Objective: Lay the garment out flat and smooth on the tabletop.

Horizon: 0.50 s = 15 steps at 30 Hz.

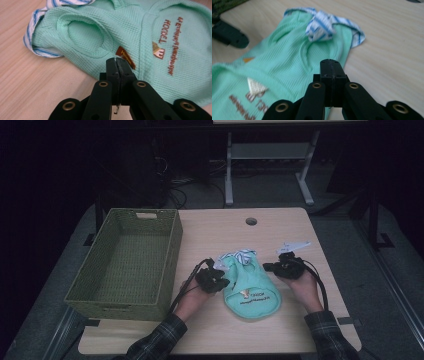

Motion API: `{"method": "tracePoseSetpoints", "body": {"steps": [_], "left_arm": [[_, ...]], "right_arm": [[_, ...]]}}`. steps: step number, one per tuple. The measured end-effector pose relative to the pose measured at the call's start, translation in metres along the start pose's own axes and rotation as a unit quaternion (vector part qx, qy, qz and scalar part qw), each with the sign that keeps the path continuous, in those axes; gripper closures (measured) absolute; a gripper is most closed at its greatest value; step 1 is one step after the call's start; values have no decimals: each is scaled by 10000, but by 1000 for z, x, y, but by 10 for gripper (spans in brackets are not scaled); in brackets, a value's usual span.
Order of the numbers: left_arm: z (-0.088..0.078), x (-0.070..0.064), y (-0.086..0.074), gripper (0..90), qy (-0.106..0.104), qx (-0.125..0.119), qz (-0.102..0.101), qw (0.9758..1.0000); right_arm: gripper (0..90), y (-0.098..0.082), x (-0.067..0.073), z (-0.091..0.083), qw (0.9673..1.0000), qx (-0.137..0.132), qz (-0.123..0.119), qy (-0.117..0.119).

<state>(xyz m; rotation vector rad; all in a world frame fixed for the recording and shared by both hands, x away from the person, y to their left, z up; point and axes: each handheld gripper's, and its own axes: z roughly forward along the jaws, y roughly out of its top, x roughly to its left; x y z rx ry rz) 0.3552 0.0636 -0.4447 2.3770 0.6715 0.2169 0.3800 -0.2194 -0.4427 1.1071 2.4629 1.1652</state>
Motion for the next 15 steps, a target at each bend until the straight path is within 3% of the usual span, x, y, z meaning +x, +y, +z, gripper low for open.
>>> {"method": "tracePoseSetpoints", "body": {"steps": [8,15], "left_arm": [[14,-3,-3,893,-29,176,75,9998],[15,-5,-3,895,-16,150,95,9998]], "right_arm": [[898,-31,16,-11,9997,239,11,-90],[898,-49,23,-14,9990,428,76,-103]]}}
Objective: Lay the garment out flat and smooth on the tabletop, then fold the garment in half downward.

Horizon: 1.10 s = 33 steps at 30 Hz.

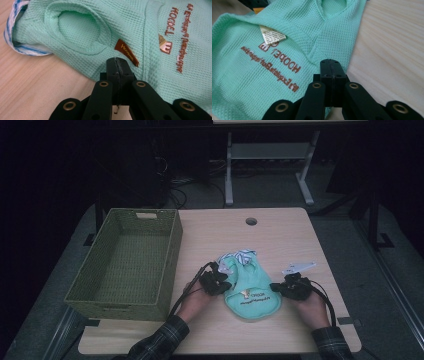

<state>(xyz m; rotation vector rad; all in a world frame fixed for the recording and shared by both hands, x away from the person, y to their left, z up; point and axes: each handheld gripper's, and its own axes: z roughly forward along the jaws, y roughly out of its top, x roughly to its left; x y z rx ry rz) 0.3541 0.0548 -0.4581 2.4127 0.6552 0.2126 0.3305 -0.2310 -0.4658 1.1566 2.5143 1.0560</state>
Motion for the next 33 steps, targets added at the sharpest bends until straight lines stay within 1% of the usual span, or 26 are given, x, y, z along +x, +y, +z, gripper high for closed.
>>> {"method": "tracePoseSetpoints", "body": {"steps": [2,3,5,7,8,12,15,18,20,21,22,24,25,28,29,31,32,33], "left_arm": [[0,-2,0,895,-24,23,12,10000],[-1,-3,0,895,-22,42,38,10000],[-1,-5,-1,895,-86,54,60,9999],[-2,-9,-1,895,-141,78,102,9998],[-2,-11,-1,895,-165,76,95,9998],[-3,-21,-2,895,-308,85,171,9993],[-3,-28,-2,895,-480,88,197,9986],[-1,-37,-1,895,-666,58,230,9975],[1,-45,1,894,-784,33,251,9966],[2,-48,1,894,-825,12,231,9963],[2,-51,1,894,-866,21,276,9959],[3,-56,2,894,-929,21,345,9951],[4,-59,3,893,-956,2,332,9949],[4,-61,3,891,-1017,17,358,9942],[4,-61,3,886,-1038,3,321,9941],[3,-59,4,870,-1043,13,313,9941],[1,-57,4,862,-997,10,329,9945],[0,-56,4,849,-979,-28,283,9948]], "right_arm": [[898,-1,0,-1,10000,18,-39,-27],[898,-1,-1,0,10000,-4,3,-9],[898,-2,-2,0,10000,-21,-10,1],[898,-2,0,-1,10000,-6,23,-41],[898,-2,0,-1,10000,-2,-9,-72],[898,-3,-1,-2,9999,11,8,-134],[898,-4,-4,-4,9999,17,34,-151],[899,-5,-7,-6,9998,11,25,-211],[898,-6,-10,-7,9998,25,60,-213],[899,-6,-12,-7,9997,8,46,-226],[898,-7,-13,-8,9997,17,102,-231],[898,-7,-15,-9,9996,3,130,-240],[898,-8,-16,-9,9996,1,145,-238],[898,-8,-16,-10,9996,8,144,-228],[898,-8,-16,-10,9996,8,141,-225],[898,-8,-16,-10,9997,10,148,-216],[898,-8,-17,-10,9997,5,156,-210],[898,-8,-17,-10,9997,-9,151,-204]]}}
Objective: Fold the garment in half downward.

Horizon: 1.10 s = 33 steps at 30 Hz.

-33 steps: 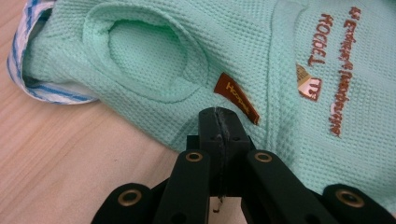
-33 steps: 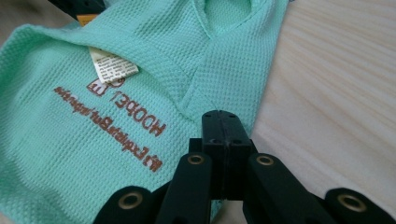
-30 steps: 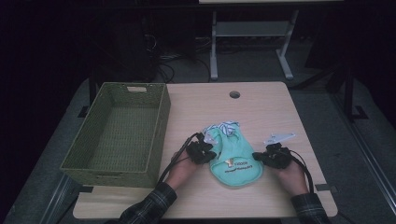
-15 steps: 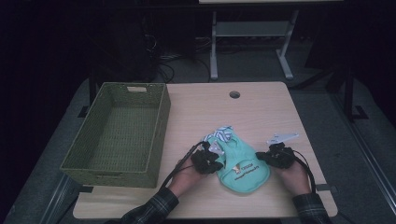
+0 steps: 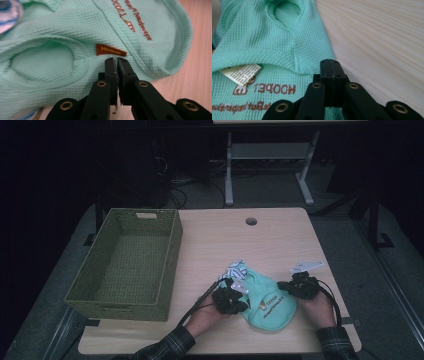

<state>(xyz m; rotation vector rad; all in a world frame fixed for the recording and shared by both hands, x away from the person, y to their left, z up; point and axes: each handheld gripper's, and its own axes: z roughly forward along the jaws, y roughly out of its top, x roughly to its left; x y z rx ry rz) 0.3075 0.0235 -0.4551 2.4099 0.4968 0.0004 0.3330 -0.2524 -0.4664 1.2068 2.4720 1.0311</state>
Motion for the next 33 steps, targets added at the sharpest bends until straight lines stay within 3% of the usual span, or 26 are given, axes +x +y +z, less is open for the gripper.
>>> {"method": "tracePoseSetpoints", "body": {"steps": [6,14,20,28,33], "left_arm": [[-22,14,2,744,255,-192,-71,9995],[-45,38,0,554,725,-444,-472,9953],[-49,52,-4,471,1041,-498,-655,9912],[-48,69,-7,425,1430,-608,-868,9840],[-39,76,-12,406,1350,-453,-958,9852]], "right_arm": [[898,0,0,0,10000,0,-6,8],[898,0,0,0,10000,-2,-10,12],[898,0,0,0,10000,1,-24,19],[898,0,0,0,10000,17,-40,9],[898,0,0,0,10000,19,-47,9]]}}
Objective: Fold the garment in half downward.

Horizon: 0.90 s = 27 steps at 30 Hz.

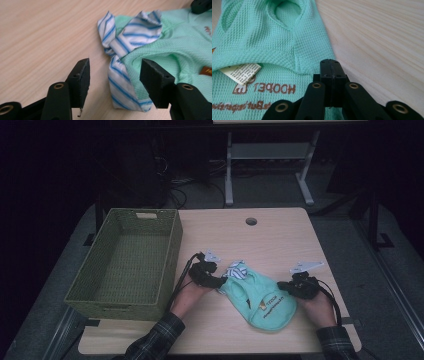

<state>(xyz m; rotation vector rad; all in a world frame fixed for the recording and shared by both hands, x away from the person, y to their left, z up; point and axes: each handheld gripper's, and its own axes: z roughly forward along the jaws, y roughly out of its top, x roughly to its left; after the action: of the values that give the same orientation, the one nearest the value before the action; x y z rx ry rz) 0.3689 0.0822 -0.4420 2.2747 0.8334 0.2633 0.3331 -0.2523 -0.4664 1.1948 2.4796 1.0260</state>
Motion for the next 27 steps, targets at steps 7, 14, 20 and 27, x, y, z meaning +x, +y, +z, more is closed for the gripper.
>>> {"method": "tracePoseSetpoints", "body": {"steps": [7,14,20,27], "left_arm": [[10,-3,-4,405,-106,221,74,9997],[17,-7,-7,471,-109,440,234,9987],[16,-9,-7,625,-158,446,286,9985],[16,-5,-6,780,-298,457,188,9983]], "right_arm": [[898,0,0,0,10000,-4,-19,-9],[897,0,0,0,10000,-4,-17,-9],[896,0,1,0,10000,1,-59,-24],[896,5,6,-3,9999,-63,-62,97]]}}
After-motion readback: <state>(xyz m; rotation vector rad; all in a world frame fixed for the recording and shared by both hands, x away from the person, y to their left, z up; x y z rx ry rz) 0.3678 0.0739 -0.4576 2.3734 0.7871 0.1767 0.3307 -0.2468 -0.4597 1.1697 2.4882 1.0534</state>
